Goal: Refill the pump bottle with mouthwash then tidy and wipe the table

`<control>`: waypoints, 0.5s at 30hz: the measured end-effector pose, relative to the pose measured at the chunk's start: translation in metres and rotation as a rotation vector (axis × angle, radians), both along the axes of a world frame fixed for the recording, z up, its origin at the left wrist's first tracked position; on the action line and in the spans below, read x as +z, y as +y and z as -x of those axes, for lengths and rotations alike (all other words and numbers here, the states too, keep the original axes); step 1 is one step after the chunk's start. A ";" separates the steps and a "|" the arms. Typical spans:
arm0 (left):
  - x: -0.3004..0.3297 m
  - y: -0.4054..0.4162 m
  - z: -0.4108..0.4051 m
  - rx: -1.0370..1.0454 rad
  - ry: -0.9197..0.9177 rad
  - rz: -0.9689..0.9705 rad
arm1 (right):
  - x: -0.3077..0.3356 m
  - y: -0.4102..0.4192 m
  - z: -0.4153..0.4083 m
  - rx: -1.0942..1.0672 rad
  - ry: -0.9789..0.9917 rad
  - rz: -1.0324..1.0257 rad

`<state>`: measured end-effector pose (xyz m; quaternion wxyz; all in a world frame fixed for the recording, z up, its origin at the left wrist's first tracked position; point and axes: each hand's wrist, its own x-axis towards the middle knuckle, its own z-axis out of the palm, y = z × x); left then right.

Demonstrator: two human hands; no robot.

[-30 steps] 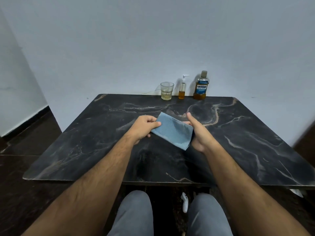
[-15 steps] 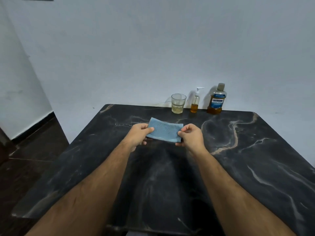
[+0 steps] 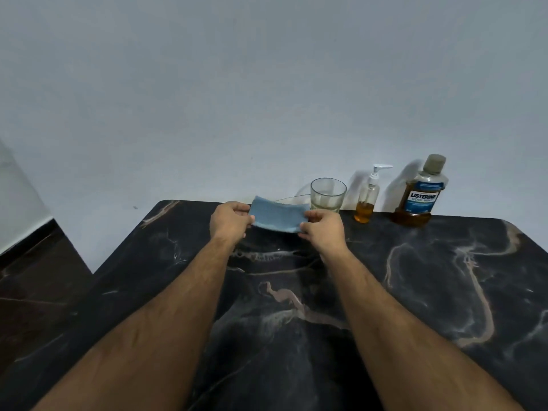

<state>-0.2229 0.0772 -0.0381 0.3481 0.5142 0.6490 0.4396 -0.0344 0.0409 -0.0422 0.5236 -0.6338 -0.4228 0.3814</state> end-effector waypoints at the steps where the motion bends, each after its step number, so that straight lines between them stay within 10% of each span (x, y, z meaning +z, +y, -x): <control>1: -0.004 0.009 -0.002 0.020 0.021 -0.005 | -0.002 0.011 0.000 -0.021 -0.032 -0.011; 15: -0.018 0.032 -0.004 0.106 0.294 0.023 | -0.015 0.043 0.018 -0.064 -0.468 0.005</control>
